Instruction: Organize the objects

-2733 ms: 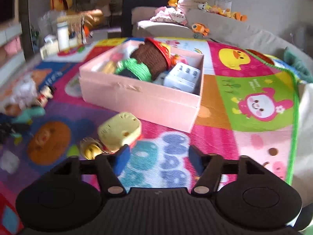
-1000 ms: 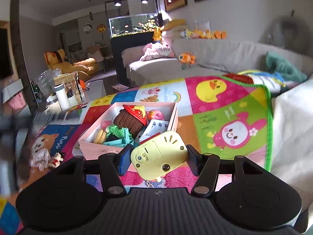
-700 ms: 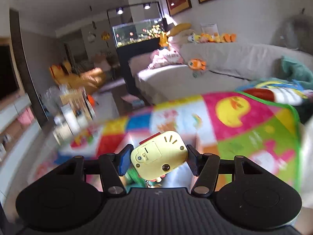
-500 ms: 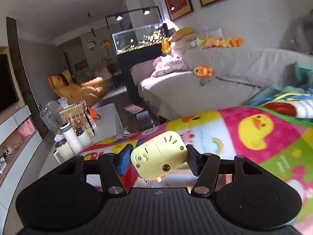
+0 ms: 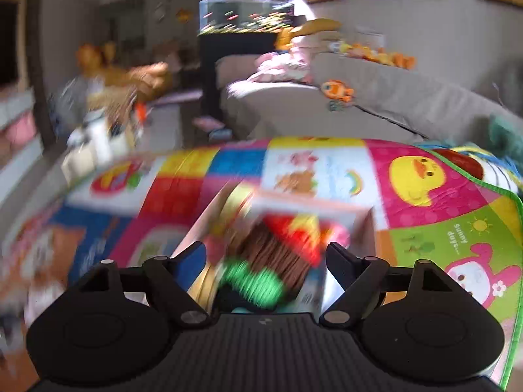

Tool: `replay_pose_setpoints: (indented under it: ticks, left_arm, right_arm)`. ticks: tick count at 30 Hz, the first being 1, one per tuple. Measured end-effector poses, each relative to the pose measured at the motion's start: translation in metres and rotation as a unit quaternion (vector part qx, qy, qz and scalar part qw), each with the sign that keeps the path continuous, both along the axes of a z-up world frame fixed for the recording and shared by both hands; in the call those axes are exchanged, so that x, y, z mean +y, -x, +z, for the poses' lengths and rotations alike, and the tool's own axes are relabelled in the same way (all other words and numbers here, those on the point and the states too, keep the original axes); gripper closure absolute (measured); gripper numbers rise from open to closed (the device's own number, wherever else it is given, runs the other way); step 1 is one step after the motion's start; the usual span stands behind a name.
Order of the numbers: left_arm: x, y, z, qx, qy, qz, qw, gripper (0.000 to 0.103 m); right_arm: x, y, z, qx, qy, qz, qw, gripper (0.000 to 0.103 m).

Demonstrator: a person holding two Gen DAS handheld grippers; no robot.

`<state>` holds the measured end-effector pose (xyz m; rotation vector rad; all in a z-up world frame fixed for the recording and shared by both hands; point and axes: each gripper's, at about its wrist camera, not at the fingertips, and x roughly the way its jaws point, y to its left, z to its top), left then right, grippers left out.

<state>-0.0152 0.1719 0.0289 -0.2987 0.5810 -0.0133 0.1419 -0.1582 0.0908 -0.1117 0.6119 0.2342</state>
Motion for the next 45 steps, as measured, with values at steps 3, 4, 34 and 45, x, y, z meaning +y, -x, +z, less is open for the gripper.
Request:
replay_pose_setpoints:
  ticks: [3,4,34,45]
  left_arm:
    - [0.011,0.003,0.000,-0.003,0.012,0.028,0.9995,0.086]
    - [0.013,0.003,0.001,-0.002,0.015,0.032,0.9994,0.086]
    - [-0.033,-0.065,-0.010,0.049,-0.055,-0.041,0.9965,0.086]
    - [-0.067,-0.084,-0.014,0.067,-0.068,-0.093,0.9911,0.085]
  right_arm:
    - [0.026,0.021,-0.015,0.021,0.006,0.049,0.999,0.022]
    - [0.036,0.027,-0.020,0.032,0.000,0.068,0.997,0.022]
    - [0.000,0.111,-0.069,0.060,0.035,0.078,0.995,0.024]
    - [0.004,0.112,-0.082,0.050,0.035,0.076,0.995,0.013]
